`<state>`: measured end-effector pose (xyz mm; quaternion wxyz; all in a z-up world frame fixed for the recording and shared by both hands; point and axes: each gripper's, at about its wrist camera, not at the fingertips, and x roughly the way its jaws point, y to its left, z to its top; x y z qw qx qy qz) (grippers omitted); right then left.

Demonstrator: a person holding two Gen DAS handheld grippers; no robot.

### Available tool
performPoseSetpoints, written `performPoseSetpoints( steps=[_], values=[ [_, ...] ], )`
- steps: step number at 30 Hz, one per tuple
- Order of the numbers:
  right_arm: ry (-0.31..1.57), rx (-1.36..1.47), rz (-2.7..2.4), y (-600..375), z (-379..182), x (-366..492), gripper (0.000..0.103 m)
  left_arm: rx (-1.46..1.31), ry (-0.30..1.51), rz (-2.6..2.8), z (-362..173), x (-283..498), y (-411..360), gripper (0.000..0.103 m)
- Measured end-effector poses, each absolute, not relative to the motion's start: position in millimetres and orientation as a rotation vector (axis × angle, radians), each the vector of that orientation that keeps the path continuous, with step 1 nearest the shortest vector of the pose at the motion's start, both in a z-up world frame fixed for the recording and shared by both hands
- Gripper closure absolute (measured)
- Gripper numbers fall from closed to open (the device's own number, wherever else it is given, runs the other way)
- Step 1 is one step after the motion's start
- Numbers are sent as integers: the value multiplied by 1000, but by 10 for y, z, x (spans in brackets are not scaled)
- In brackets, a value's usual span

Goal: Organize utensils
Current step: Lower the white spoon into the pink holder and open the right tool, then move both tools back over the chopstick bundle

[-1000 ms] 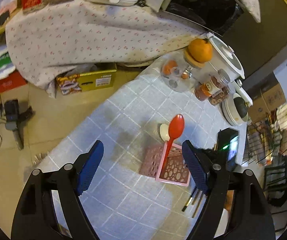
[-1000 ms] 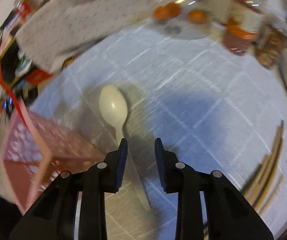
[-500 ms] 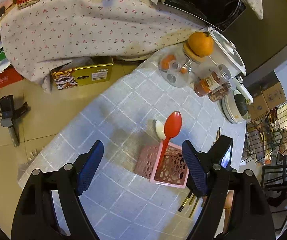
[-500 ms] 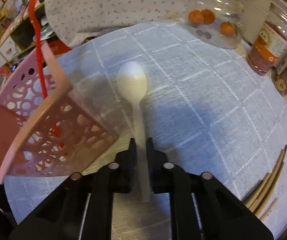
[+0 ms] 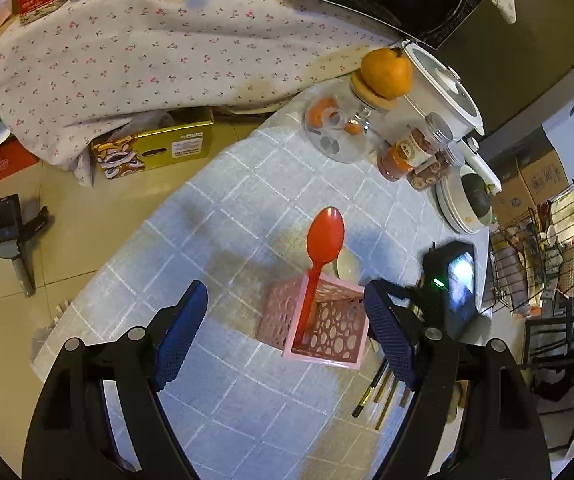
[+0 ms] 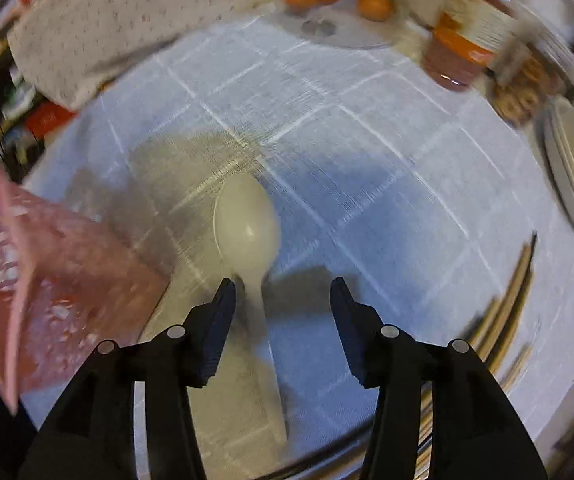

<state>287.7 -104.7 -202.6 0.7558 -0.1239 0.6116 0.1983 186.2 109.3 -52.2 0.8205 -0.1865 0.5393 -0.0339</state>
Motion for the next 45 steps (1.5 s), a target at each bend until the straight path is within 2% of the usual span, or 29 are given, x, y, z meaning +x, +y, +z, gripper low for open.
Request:
performPoseSetpoints(
  steps=[1,2,3,4,9,13,17,20,26,30,34,37,45],
  values=[
    [1347,-303,437,-994,-2056,2897,59,-399,1148,-66,-524,1860,1112,26],
    [1341,-331,443,-972,-2054,2867,84,-403,1148,-60,-525,1863,1127,26],
    [1344,-337,455,-963,-2038,2875,94,-411,1148,-56,-526,1866,1146,26],
    [1344,-308,441,-1009,-2005,2886,94,-420,1148,-56,-525,1867,1160,26],
    [1236,-152,402,-1348,-1720,2804,94,-410,1145,-73,-509,1848,1122,26],
    [916,162,487,-1573,-1058,2523,94,-404,1145,-75,-510,1840,1107,26],
    [696,307,512,-1329,-709,2259,94,-414,1146,-63,-514,1838,1134,26],
    [619,293,491,-899,-719,2141,94,-416,1139,-54,-491,1816,1161,26],
    [624,217,433,-738,-1060,1909,91,-407,1130,-44,-466,1785,1220,26],
    [656,231,439,-847,-1084,1869,90,-406,1130,-52,-458,1785,1218,26],
    [659,229,459,-919,-979,1820,80,-395,1127,-68,-438,1770,1153,26],
    [694,222,469,-1019,-880,1816,68,-382,1121,-76,-415,1749,1103,26],
    [819,196,258,-1881,-427,1846,65,-299,1073,-127,-248,1635,748,26]
  ],
)
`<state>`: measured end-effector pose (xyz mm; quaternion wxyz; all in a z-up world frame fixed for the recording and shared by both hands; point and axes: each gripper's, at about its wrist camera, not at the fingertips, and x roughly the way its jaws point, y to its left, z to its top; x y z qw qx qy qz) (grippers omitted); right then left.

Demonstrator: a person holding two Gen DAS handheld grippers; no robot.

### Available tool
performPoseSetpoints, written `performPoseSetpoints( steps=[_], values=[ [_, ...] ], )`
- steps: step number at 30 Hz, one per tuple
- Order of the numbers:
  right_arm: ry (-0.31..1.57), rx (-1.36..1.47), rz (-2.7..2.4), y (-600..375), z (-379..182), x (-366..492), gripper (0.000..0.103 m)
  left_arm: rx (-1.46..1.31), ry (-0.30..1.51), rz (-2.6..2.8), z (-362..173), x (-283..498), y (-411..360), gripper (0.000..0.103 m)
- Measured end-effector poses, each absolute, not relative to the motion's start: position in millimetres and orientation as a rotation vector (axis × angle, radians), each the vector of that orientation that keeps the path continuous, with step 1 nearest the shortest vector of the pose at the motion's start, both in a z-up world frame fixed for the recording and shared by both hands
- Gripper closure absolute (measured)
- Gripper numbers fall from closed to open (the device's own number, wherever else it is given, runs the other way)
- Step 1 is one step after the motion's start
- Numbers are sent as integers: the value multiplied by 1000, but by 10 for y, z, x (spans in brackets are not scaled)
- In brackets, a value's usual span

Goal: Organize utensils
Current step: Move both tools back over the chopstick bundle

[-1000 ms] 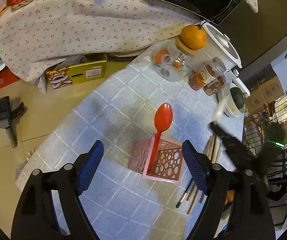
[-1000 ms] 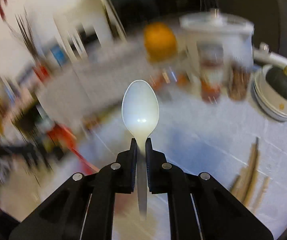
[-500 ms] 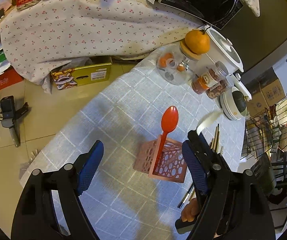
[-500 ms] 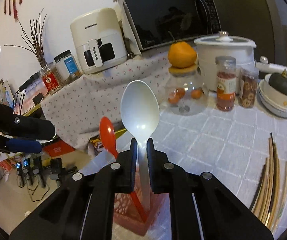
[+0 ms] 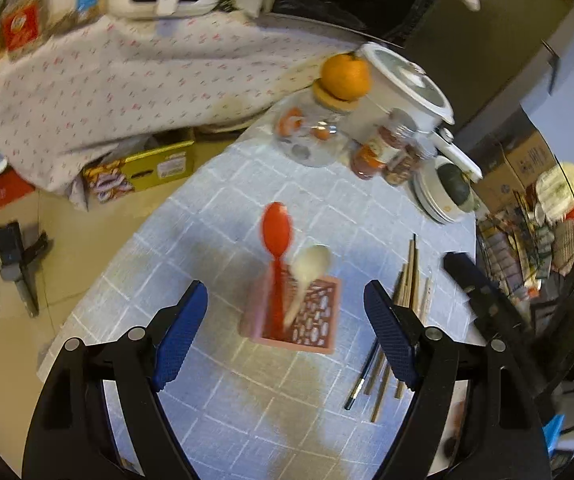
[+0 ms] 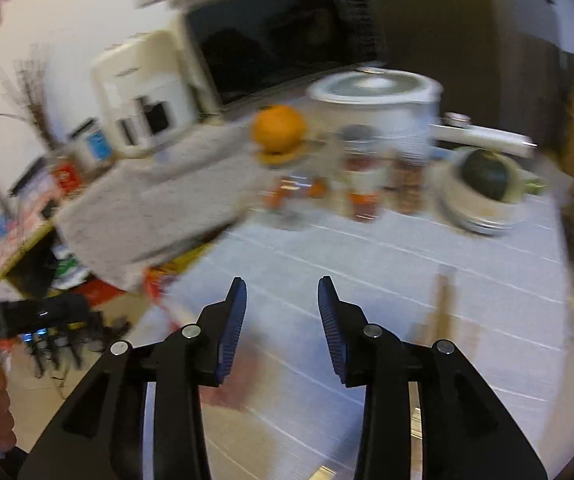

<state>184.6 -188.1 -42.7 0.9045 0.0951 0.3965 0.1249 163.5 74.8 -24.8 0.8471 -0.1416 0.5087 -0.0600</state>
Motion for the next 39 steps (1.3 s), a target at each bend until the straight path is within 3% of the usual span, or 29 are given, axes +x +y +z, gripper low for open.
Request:
performPoseSetpoints(
  steps=[9,20,25,39],
  values=[
    [1105,344,42,-3008,-837,1770,65,-110,1053,-284,-234,1435,-275,26],
    [1280,427,-6,-3432,-1397,1738,67,93,1225,-353,-1125,1578,-1373,27],
    [1326,441,-33,-3525,-1592,1777,71,98,1305,-315,-1537,1823,-1423,46],
    [1341,462,-19,-3502,-1725,1952,74,132,1370,-312,-2075,2117,-1569,67]
  ],
)
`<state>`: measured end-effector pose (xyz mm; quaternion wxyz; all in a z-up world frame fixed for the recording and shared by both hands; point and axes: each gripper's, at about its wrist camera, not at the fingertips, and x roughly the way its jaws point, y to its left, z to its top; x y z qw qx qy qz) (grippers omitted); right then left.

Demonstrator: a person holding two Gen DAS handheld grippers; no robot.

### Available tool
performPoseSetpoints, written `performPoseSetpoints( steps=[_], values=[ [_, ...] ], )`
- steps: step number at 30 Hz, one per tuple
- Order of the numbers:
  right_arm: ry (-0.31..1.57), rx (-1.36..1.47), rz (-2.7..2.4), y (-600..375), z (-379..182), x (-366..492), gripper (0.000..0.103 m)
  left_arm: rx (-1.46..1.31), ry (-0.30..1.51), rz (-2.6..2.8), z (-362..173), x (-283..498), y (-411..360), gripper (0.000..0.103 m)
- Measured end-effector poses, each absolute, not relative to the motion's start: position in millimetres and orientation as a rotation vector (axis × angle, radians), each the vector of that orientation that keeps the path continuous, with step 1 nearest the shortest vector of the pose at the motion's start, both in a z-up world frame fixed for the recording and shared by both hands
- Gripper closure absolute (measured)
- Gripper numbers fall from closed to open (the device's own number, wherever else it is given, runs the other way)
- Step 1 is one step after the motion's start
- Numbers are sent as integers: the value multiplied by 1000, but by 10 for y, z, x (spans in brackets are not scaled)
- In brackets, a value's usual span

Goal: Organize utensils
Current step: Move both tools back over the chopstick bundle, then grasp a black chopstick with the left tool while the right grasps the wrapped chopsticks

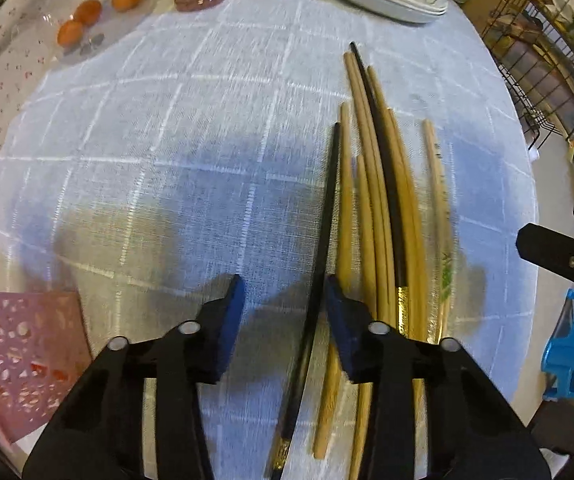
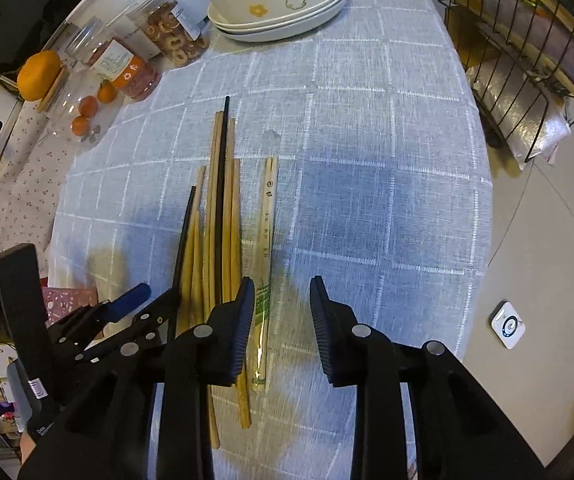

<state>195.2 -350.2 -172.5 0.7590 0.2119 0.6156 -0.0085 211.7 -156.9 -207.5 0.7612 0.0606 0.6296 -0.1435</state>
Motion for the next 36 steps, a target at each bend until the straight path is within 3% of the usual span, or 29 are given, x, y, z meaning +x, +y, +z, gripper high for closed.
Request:
performPoseSetpoints(
  steps=[3,6,10,26,31,36],
  values=[
    [1338,460,-13,-3486,-1736,1985,75,208,1335,-334,-2073,2090,-1667,77],
    [1346,447,0,-3426,-1767,2030,78,201,1325,-366,-2060,2053,-1721,98],
    [1365,419,4,-3372,-1837,2074,81,120,1343,-345,-1988,2024,-1574,99],
    [1383,436,-26,-3283,-2195,2391,82,-6,1052,-390,-1039,1766,-1128,99],
    [1388,366,-47,-3186,-2156,2434,98,-22,1015,-409,-893,1733,-1098,99],
    [1304,332,-31,-3121,-1840,2435,98,-23,968,-428,-673,1652,-1006,99]
  ],
)
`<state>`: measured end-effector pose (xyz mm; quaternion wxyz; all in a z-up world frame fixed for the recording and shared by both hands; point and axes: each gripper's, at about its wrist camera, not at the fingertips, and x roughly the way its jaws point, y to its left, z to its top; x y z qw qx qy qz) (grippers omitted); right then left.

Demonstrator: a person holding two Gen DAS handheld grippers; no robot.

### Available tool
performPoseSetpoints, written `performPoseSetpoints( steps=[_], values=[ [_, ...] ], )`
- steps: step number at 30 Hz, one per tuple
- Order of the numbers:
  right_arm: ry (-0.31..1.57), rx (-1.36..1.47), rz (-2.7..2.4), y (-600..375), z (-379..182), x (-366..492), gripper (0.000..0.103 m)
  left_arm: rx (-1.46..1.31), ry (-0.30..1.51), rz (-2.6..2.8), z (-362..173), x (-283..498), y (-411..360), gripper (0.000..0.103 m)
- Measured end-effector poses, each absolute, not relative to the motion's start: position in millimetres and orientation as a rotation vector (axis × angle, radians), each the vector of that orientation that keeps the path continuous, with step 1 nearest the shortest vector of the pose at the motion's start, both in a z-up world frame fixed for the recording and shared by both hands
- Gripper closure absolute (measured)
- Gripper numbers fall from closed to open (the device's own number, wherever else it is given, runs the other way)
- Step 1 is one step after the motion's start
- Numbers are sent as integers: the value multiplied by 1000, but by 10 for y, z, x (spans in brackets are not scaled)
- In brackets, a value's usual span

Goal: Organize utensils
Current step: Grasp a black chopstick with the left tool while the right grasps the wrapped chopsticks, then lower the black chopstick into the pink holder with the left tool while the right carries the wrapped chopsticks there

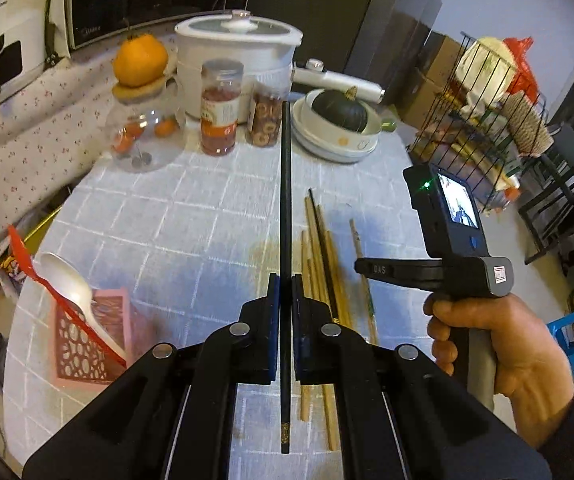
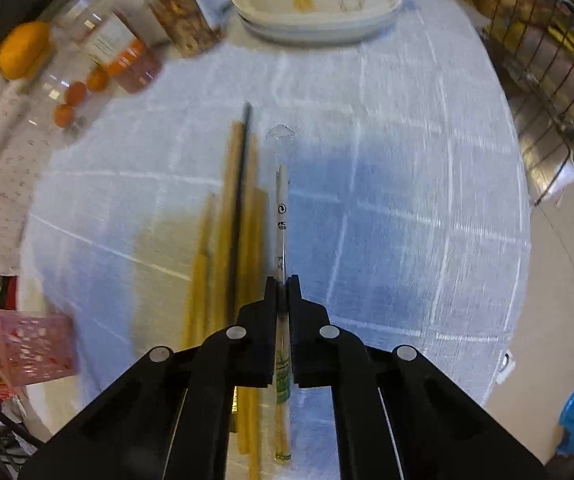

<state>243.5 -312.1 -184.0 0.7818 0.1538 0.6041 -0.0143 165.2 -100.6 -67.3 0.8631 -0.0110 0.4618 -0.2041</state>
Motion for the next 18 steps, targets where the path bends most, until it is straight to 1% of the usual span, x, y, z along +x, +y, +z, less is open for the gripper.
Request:
performPoseSetpoints(
  steps=[8,18],
  values=[
    [1086,321,49,-2981,-1227,2309,98,-82,878,-422,-310,1606,-689,99],
    [866,312,208,-2490,-671,2224,97,-183,708,-290,104,1652,85,99]
  ],
)
